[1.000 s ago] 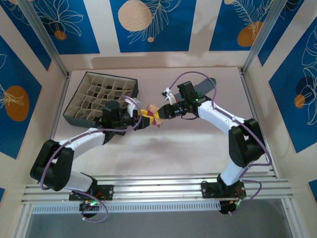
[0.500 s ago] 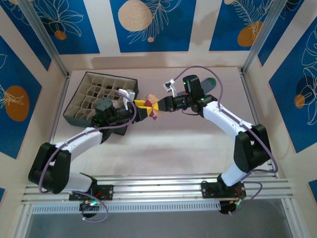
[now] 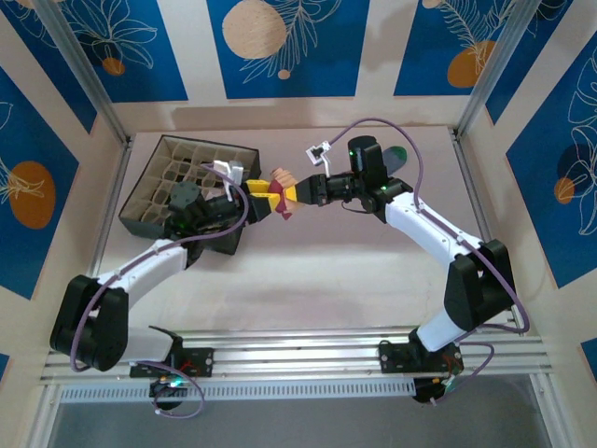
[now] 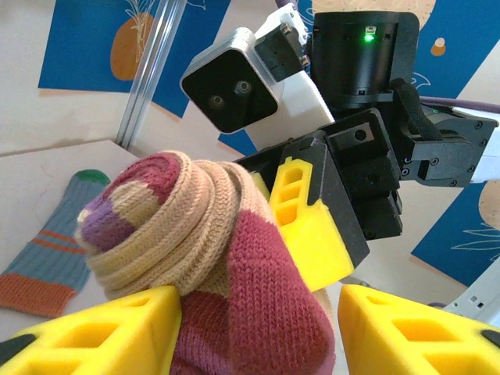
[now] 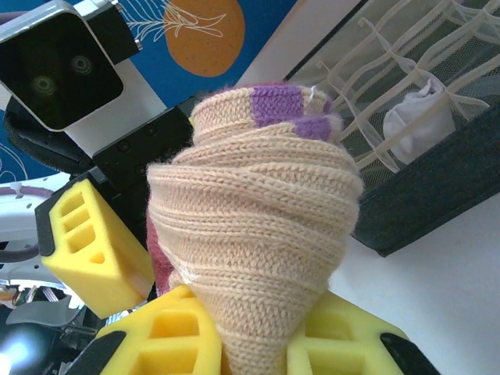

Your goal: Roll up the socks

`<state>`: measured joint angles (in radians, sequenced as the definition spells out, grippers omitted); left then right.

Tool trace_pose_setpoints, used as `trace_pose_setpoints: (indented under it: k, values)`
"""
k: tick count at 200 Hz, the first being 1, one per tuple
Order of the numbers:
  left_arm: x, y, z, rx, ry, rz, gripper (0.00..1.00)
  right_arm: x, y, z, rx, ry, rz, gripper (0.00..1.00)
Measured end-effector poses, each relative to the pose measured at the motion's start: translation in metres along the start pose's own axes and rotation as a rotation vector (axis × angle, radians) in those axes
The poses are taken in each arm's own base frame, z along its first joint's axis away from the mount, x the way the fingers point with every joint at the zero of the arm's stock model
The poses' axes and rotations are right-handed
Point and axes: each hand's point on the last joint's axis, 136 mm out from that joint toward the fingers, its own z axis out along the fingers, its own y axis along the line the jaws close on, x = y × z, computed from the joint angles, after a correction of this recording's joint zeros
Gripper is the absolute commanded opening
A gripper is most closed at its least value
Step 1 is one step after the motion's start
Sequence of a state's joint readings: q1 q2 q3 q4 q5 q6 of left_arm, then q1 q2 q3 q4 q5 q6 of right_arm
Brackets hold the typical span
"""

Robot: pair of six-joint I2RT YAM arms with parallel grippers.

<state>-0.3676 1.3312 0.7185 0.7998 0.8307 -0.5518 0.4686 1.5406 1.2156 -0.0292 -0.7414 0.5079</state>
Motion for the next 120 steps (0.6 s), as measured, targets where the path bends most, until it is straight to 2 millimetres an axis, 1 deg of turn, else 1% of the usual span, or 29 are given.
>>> trace_pose_setpoints:
  k: [35,53,61,75,103,120]
  values:
    - [-0.002,0.001,-0.001,-0.023,0.02,-0.029,0.57,-0.001,0.009,0.0,-0.012,-0.005,-0.023,0.0]
    - [0.002,0.006,-0.003,-0.055,0.035,-0.063,0.59,-0.001,0.017,0.002,-0.025,-0.005,-0.049,0.0]
    - [0.004,0.007,-0.003,-0.064,0.047,-0.079,0.59,-0.001,0.018,0.003,-0.02,-0.006,-0.056,0.0]
    - [0.003,0.008,-0.004,-0.083,0.055,-0.096,0.61,-0.001,0.017,0.004,-0.013,-0.009,-0.065,0.0]
    - [-0.001,0.005,-0.006,-0.082,0.047,-0.093,0.62,-0.002,0.021,0.005,-0.028,-0.011,-0.087,0.0]
    - [-0.008,-0.003,-0.007,-0.038,0.018,-0.072,0.62,-0.004,0.03,0.005,-0.069,-0.011,-0.107,0.0]
